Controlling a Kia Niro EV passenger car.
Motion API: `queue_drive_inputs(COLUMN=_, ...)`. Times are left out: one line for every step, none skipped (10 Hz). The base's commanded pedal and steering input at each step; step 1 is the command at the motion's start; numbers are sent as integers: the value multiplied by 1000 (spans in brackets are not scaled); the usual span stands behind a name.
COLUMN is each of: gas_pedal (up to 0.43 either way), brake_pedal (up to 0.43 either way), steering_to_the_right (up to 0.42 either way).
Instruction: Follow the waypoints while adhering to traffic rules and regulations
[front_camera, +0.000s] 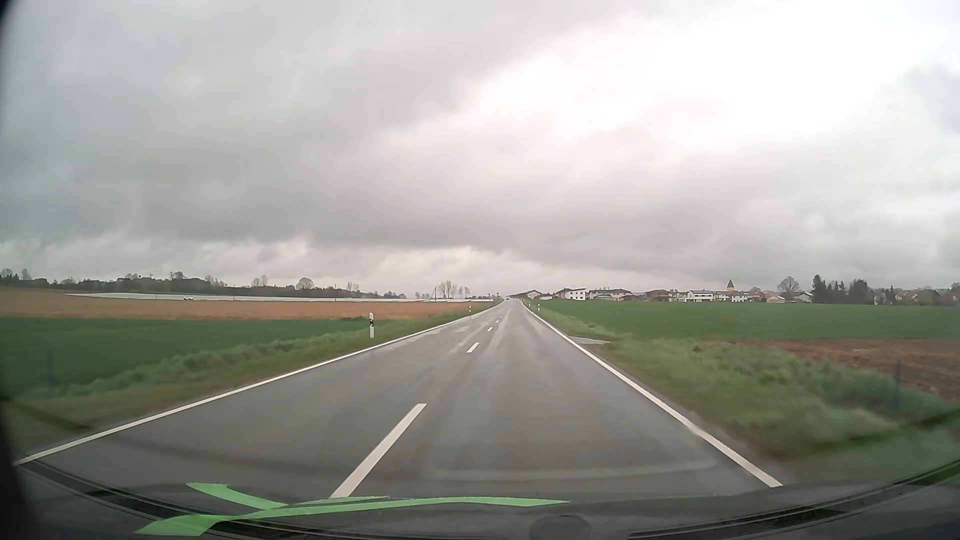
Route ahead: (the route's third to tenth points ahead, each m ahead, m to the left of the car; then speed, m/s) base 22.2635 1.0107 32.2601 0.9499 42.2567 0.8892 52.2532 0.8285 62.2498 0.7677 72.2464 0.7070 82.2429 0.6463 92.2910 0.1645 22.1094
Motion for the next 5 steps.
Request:
queue_drive_inputs(gas_pedal=118, brake_pedal=0, steering_to_the_right=0)
queue_drive_inputs(gas_pedal=118, brake_pedal=0, steering_to_the_right=0)
queue_drive_inputs(gas_pedal=118, brake_pedal=0, steering_to_the_right=0)
queue_drive_inputs(gas_pedal=118, brake_pedal=0, steering_to_the_right=0)
queue_drive_inputs(gas_pedal=118, brake_pedal=0, steering_to_the_right=0)
